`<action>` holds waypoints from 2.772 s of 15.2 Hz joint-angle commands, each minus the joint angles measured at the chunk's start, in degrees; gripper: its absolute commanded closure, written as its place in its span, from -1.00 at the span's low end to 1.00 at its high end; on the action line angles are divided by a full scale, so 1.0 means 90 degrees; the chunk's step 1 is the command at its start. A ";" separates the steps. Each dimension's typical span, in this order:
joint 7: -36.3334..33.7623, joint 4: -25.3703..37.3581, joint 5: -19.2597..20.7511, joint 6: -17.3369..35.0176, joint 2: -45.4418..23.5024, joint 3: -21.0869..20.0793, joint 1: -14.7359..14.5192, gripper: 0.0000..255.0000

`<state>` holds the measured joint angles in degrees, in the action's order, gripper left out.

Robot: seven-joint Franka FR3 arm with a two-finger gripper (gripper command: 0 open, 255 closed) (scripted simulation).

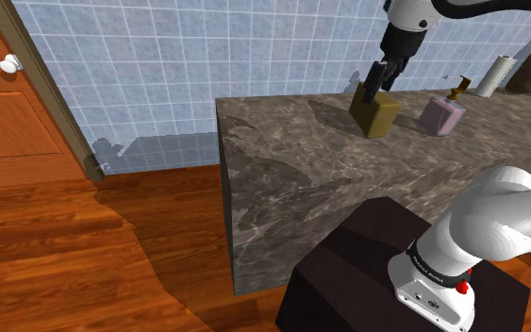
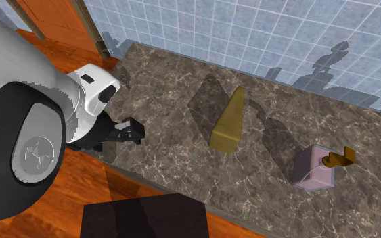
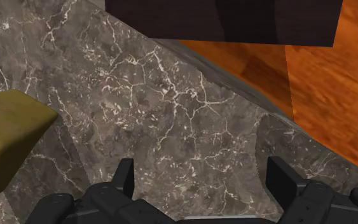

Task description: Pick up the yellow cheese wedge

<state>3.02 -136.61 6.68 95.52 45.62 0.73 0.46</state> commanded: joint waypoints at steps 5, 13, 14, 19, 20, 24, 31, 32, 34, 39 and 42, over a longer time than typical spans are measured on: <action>0.0215 0.0208 0.0169 0.0432 -0.0639 0.0461 0.0234 -1.00; 0.0684 0.0917 0.0247 0.1163 -0.2088 0.1359 0.0582 -1.00; 0.0751 0.1032 0.0227 0.1238 -0.2283 0.1470 0.0615 -1.00; 0.1128 0.1692 0.0005 0.1549 -0.3301 0.2009 0.0771 -1.00; 0.1213 0.1841 -0.0066 0.1597 -0.3514 0.2113 0.0802 -1.00; 0.1585 0.2497 -0.0439 0.1729 -0.4402 0.2498 0.0956 -1.00; 0.2254 0.3845 -0.1328 0.1691 -0.6021 0.2952 0.1425 -1.00; 0.2262 0.3778 -0.1338 0.1772 -0.6037 0.2944 0.1431 -1.00; 0.2280 0.3649 -0.1361 0.1933 -0.6074 0.2937 0.1436 -1.00; 0.2329 0.3378 -0.1428 0.2296 -0.6180 0.2923 0.1445 -1.00; 0.2328 0.3387 -0.1422 0.2278 -0.6169 0.2926 0.1445 1.00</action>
<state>23.94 -106.07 -6.11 116.00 -9.85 27.06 13.45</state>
